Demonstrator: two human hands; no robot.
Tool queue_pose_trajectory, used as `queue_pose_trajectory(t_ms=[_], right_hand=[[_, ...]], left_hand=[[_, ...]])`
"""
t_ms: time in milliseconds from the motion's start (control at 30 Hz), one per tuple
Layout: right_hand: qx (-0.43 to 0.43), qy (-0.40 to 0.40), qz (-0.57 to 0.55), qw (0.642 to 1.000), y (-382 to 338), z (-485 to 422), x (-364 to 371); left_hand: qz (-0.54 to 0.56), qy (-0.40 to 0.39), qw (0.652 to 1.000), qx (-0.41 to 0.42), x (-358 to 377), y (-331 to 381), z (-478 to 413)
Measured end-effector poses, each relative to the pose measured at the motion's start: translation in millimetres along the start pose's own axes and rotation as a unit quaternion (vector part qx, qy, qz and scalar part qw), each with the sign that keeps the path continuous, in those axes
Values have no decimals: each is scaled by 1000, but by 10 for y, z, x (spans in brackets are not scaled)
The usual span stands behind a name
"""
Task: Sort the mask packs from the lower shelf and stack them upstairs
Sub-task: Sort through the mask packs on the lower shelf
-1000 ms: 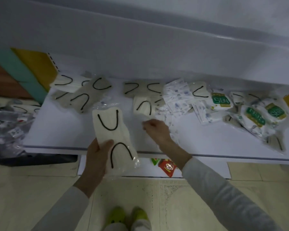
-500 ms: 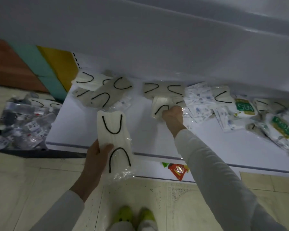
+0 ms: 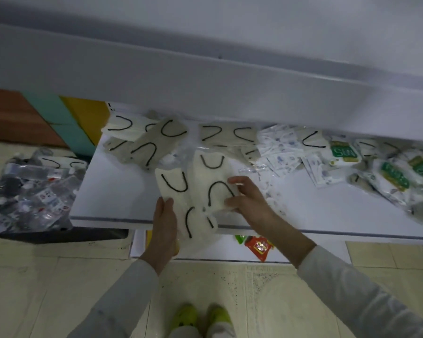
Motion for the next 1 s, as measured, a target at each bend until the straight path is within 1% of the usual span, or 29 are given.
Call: queue_pose_trajectory(t_ms=[67,233,300,367,433,467,500,533,567,600,633,667,700,733,833,900,967,1000], right_hand=[[-34,-10,73,997,60,173,68],[-122,-17,215,969,110,463,151],[-159,5,258,953,84,580,140],[-195,20,296,935,56,692,129],[-258,73,343,900,1,816,89],[-293,111,348,883,-32,891,58],[-317,149,322,880,-52,967,20],[-311,175,253,899,-70,1078,2],[-272,179,153,933,-76,1194,-1],[-216,146,30,965,-71,1276,2],[-162,89,-84,979,-40,1334,16],[-124,30,-169,977,-16,1394,44],[-115,0,-193,974,-5,1454,75],[-128,1,-184,975,-20,1516,87],[-191,68,-115,973,-205,1760,-9],[-249,72,-64,964,-344,1922,-146],[-303,56,0,951,-447,2140,-283],[-322,44,19,945,-498,2258,-360]], left_hand=[[59,-1,998,-20,88,20,45],[56,17,998,-23,245,173,179],[78,13,996,-28,276,264,272],[66,-11,998,10,299,352,407],[54,-18,997,55,310,443,567],[68,-8,996,63,313,491,634],[96,2,993,65,322,557,705],[131,11,989,63,332,631,773],[166,18,984,59,345,706,845],[193,16,979,58,371,782,920],[211,9,976,61,397,839,1006],[221,-5,973,64,426,893,1094],[228,-20,971,65,443,947,1187],[232,-35,970,62,435,994,1259],[243,-94,963,67,272,1178,1364],[235,-132,957,104,42,1374,1377],[214,-161,951,156,-221,1597,1418],[186,-173,950,181,-327,1699,1471]])
Point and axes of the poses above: each hand's wrist, its own z-axis away from the middle knuckle, its own x-axis out of the palm, y = z × x, the point moved 1 cm from there along -z, towards the middle knuckle, and after that the axes turned 12 degrees about x, right-handed, at the moved point
